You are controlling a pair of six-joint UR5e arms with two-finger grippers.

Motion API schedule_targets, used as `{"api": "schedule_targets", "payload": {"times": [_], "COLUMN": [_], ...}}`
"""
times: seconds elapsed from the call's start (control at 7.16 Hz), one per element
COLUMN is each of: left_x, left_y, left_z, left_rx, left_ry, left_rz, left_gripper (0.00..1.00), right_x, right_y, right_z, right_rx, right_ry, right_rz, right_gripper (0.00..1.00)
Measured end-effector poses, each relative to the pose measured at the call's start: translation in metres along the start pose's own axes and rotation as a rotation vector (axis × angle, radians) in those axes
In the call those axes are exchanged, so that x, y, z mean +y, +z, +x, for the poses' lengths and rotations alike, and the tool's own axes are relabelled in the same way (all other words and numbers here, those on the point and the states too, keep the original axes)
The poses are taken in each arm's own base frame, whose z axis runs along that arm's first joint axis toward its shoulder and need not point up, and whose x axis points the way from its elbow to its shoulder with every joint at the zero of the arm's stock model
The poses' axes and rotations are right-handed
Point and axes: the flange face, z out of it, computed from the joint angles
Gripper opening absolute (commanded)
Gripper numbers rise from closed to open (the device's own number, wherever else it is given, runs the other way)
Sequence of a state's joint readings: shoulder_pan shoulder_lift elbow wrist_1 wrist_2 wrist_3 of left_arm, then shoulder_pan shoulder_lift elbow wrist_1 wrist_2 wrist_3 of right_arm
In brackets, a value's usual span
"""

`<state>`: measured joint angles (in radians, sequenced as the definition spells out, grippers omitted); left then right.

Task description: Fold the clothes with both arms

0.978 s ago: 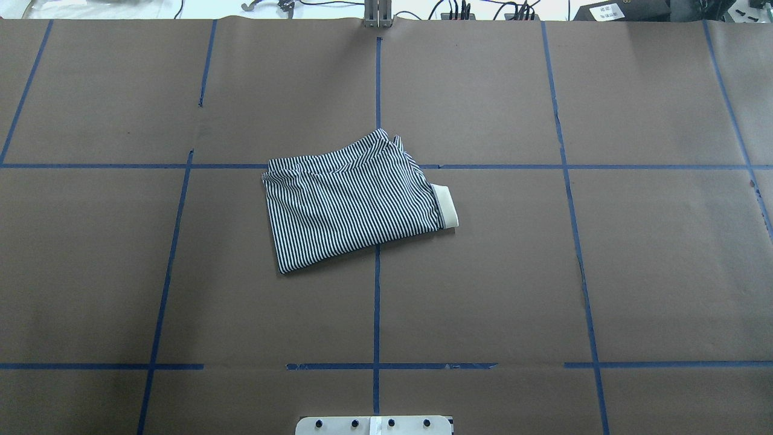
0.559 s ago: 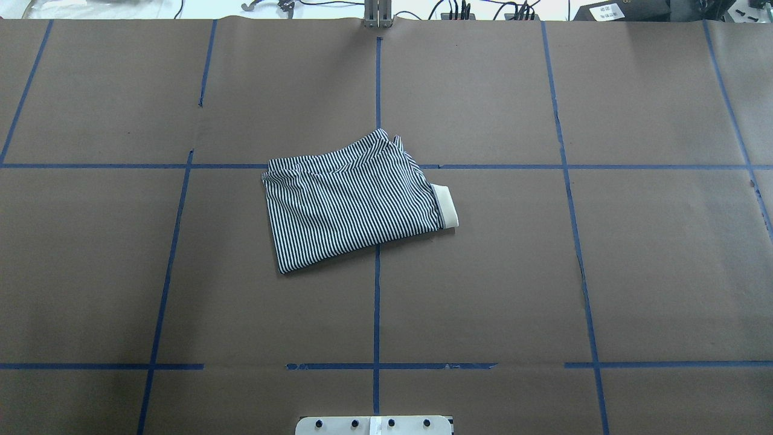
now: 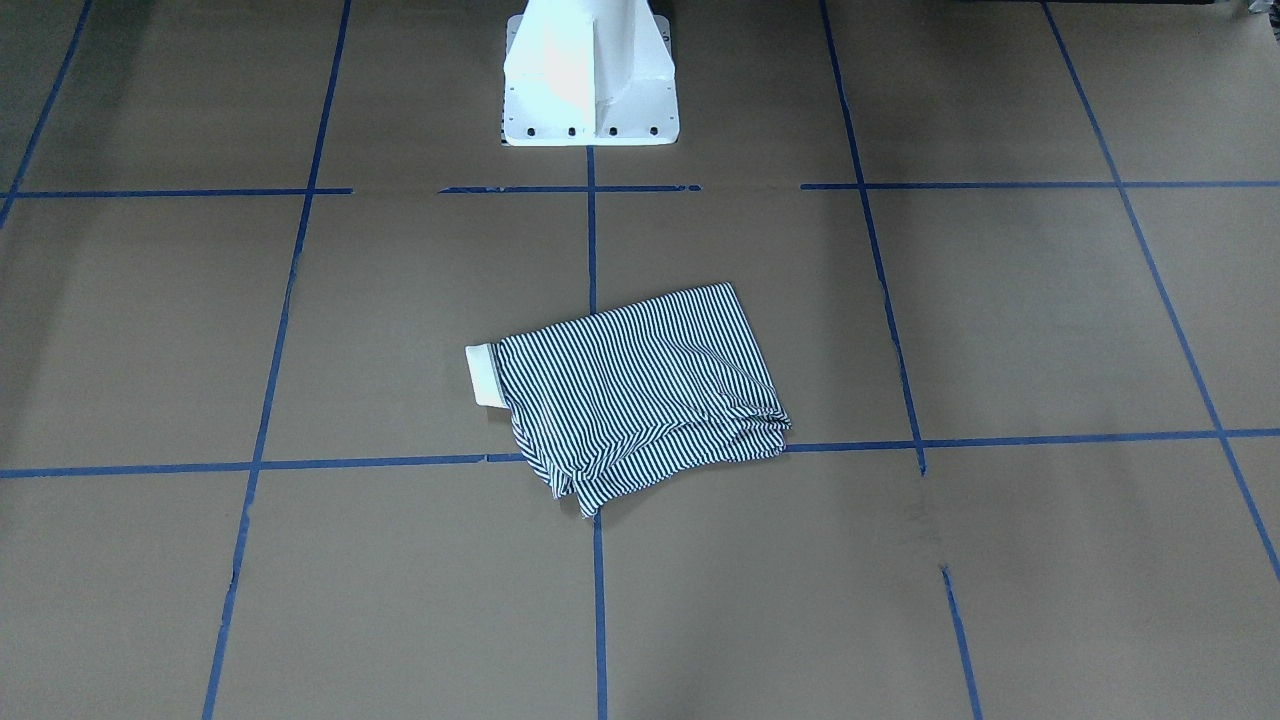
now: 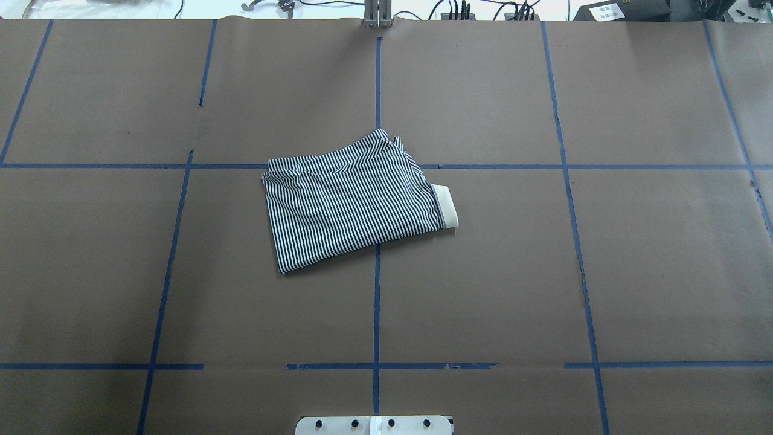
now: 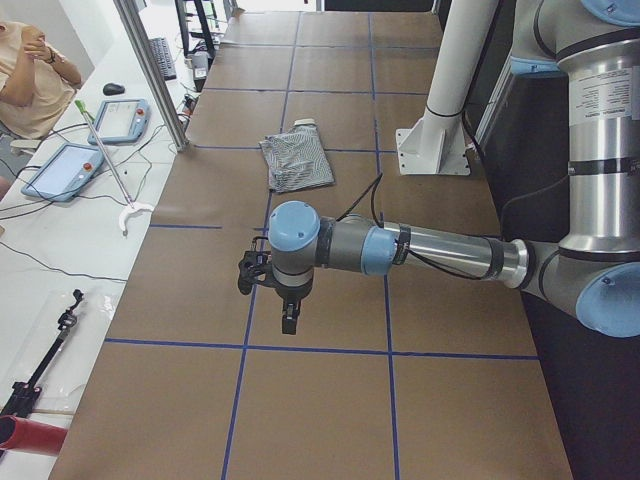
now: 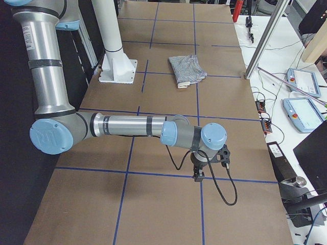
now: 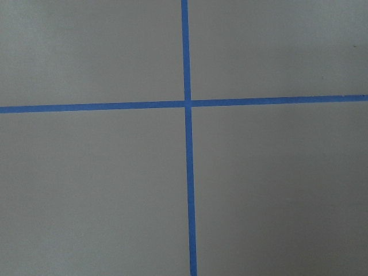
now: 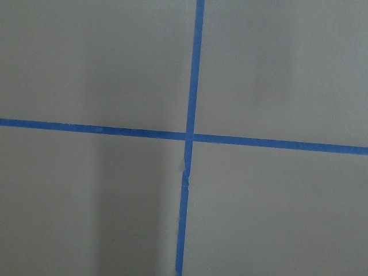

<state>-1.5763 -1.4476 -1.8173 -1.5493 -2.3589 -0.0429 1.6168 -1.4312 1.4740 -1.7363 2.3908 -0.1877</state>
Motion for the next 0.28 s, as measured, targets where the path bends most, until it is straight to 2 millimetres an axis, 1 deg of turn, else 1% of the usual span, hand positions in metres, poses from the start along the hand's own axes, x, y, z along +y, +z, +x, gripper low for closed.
{"api": "schedule_targets", "payload": {"times": [0.28], "left_x": [0.0016], "left_y": [0.0177], "left_z": [-0.0179], "left_rx": [0.001], "left_ry": [-0.032], "left_rz": [-0.035], "left_gripper": [1.0], "right_x": [0.0], "right_y": [-0.0001], "right_z": [0.0], "right_rx": [0.001], "right_ry": [0.001], "right_rz": [0.0], "right_gripper": [1.0]}}
